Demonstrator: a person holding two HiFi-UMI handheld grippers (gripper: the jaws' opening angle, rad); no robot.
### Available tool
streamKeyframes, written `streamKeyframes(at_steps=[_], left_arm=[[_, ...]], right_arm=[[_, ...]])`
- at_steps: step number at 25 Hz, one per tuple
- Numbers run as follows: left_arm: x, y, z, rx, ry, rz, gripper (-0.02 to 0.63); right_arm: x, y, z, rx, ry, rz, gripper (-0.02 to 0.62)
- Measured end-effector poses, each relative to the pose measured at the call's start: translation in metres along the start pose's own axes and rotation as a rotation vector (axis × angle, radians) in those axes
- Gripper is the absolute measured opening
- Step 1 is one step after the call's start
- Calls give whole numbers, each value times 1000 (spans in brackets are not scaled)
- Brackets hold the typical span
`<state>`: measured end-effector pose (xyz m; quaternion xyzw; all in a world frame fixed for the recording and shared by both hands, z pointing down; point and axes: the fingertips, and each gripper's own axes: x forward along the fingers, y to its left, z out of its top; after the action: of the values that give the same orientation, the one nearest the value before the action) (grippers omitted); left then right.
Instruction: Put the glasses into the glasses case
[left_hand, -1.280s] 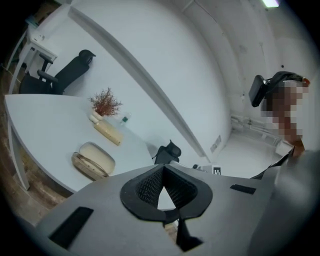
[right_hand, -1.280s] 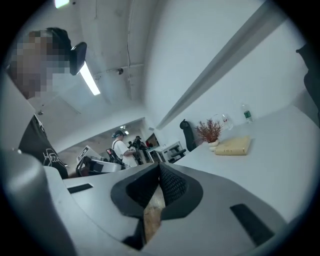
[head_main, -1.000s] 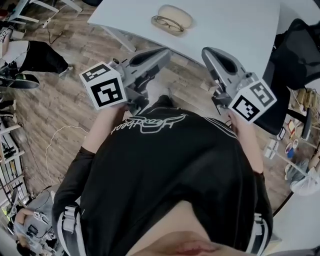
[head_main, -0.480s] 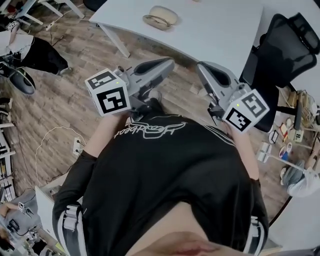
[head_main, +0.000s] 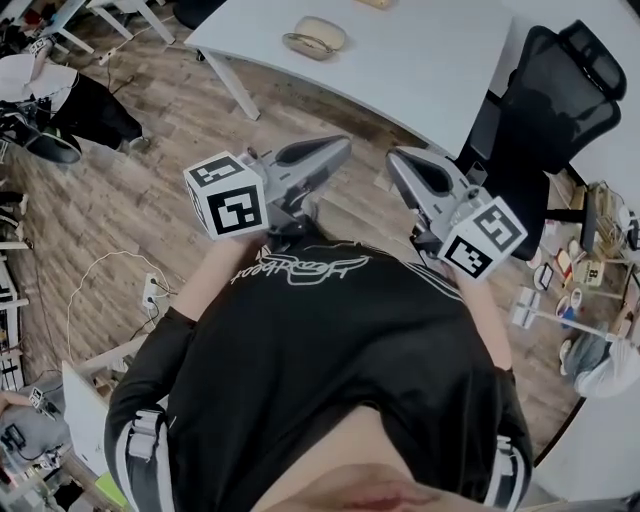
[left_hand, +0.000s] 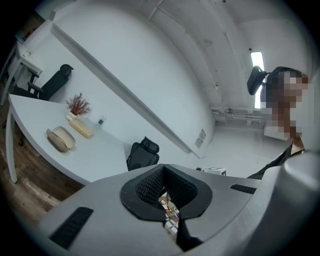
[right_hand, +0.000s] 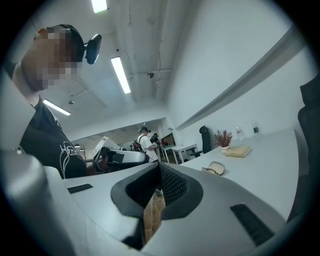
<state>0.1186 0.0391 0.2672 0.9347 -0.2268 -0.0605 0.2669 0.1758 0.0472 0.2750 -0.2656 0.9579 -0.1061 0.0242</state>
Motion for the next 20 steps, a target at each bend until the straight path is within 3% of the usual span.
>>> streamKeyframes(at_steps=[13,20], left_arm=[[-39,0,-15,-31,-26,105,6],[-35,1,-26,-58,-12,116,6]], right_arm=[[18,28,-22,81,43,111,9],[15,27,-31,110,56,121,9]])
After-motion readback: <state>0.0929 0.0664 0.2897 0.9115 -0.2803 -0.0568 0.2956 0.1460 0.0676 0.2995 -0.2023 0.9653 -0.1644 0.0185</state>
